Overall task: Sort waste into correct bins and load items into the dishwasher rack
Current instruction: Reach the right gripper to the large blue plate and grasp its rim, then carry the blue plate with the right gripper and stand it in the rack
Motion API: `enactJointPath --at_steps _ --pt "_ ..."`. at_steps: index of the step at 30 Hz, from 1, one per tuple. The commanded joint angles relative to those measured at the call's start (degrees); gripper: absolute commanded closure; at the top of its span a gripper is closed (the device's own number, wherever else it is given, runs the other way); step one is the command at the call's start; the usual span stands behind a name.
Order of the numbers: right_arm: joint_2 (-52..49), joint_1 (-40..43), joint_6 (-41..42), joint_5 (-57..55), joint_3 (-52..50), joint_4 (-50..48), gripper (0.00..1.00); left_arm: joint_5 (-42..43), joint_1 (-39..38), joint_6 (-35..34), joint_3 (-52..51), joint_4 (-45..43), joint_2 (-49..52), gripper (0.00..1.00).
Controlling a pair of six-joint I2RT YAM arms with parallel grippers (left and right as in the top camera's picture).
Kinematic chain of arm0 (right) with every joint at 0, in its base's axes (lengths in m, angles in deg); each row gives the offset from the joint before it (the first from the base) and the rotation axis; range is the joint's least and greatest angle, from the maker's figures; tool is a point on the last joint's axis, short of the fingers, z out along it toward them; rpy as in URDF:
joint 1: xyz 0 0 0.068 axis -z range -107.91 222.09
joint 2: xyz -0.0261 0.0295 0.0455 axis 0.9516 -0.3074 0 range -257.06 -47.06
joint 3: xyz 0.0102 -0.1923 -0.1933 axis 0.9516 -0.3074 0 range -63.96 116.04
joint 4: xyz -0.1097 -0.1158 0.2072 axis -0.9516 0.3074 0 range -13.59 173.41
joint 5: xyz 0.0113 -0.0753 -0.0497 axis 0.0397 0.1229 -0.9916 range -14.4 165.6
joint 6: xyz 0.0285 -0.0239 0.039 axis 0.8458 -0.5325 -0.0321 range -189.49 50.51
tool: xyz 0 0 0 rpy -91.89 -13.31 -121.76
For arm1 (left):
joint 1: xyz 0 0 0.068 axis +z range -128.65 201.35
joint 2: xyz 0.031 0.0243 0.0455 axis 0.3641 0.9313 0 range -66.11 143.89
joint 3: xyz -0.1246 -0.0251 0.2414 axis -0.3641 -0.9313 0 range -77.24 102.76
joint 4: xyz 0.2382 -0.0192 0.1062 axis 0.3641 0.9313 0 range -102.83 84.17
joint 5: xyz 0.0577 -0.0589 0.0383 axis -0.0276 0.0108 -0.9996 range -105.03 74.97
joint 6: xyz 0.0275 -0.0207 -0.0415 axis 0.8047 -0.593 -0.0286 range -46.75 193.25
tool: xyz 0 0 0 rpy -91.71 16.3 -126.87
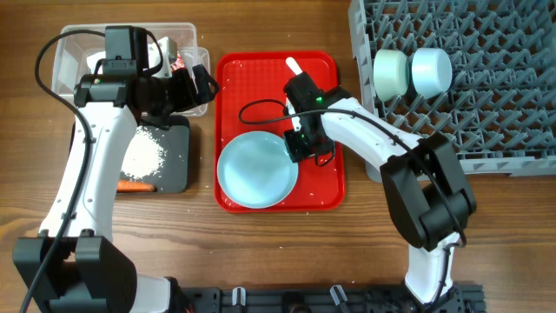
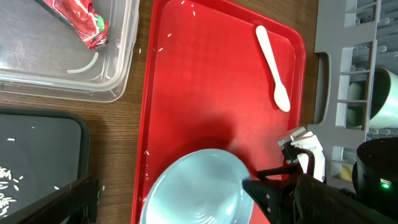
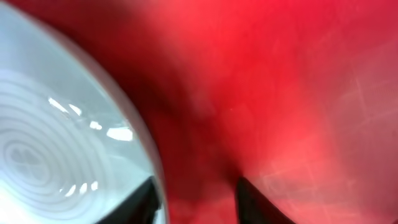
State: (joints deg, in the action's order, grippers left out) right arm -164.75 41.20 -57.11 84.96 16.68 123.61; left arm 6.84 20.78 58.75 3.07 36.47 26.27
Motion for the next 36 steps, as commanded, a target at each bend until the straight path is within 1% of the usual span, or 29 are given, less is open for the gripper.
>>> enactJointPath --at_steps 1,2,4,10,14,17,25,30,33,36 --pt "-1.77 -0.24 -0.22 -0.76 -0.52 0.39 0.74 -0.33 0.07 -0.11 0.17 -0.15 0.31 0.00" --pt "-2.10 -0.24 -0.24 -0.79 -0.52 0.92 0.78 -0.33 0.07 -0.11 0.17 -0.15 0.33 0.00" --pt "-2.47 -0.24 -0.26 -0.79 -0.52 1.53 0.82 -0.33 0.07 -0.11 0.17 -0.15 0.33 0.00" --pt "-3.80 -0.22 -0.22 -0.79 -0.52 3.74 0.96 -0.33 0.07 -0.11 0.17 -0.15 0.31 0.00" --pt "-3.48 0.55 -0.17 -0.79 -0.46 4.61 0.96 -0.33 0.07 -0.11 0.17 -0.15 0.31 0.00" --pt "-2.21 2.91 1.36 -0.74 0.66 4.94 0.96 -0.33 0.07 -0.11 0.17 -0.15 0.33 0.00" --pt "6.67 9.03 -1.92 -1.16 7.41 9.05 0.96 -0.33 0.07 -0.11 0.17 -0.15 0.31 0.00" --pt "14.03 11.15 -1.79 -5.29 9.60 8.87 0.96 -0.33 0.07 -0.11 0.17 -0.15 0.33 0.00" --pt "18.18 12.09 -1.68 -9.99 11.19 8.79 0.96 -0.33 0.07 -0.11 0.17 -0.15 0.31 0.00" --pt "22.97 13.03 -1.60 -16.94 12.76 7.80 0.96 -0.33 0.07 -0.11 0.17 -0.15 0.33 0.00"
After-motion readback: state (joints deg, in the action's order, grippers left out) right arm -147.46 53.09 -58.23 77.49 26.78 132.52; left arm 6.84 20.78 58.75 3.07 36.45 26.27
